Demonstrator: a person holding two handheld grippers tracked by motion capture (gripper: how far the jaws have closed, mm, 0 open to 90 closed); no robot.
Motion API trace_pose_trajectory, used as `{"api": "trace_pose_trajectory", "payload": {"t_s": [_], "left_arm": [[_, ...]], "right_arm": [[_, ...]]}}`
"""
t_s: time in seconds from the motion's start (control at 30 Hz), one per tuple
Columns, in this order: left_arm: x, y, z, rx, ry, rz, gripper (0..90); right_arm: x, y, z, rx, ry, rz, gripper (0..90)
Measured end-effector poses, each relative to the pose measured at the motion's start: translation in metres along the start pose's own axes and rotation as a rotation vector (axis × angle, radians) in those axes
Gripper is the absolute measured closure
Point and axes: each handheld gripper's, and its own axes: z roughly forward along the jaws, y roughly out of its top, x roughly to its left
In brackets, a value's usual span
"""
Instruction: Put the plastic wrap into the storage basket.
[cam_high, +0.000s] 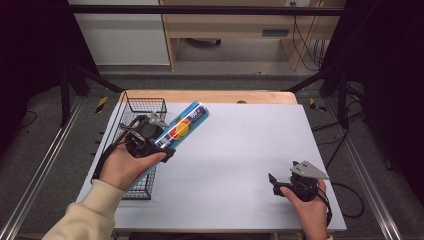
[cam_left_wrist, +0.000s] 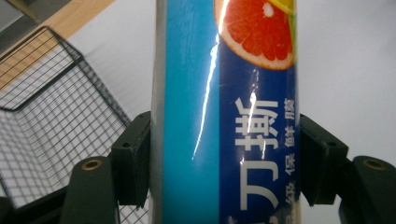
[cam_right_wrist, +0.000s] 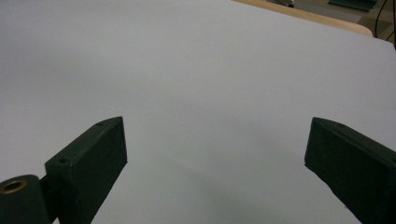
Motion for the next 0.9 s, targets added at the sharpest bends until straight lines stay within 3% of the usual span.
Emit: {"api": "trace_pose_trajectory", "payload": {"t_s": [0.2, 0.37, 0.6, 0.9], "left_arm": [[0.012, -0.015, -0.009, -0.016, 0.014, -0.05, 32.1], [0.019, -0.024, -0.013, -0.009, 0.031, -0.072, 32.1], [0.029, -0.036, -0.01, -0.018, 0.034, -0.113, 32.1], [0.04, -0.04, -0.011, -0.005, 0.057, -0.138, 32.1]], "right_arm": [[0.002, 0.0, 0.002, 0.009, 0.005, -0.02, 6.5], [0.001, -0.001, 0.0, 0.002, -0.003, -0.006, 7.3], [0.001, 0.0, -0.001, -0.008, -0.013, -0.01, 7.2], [0.003, 0.002, -0.007, -0.04, -0.006, -0.004, 7.3]]}}
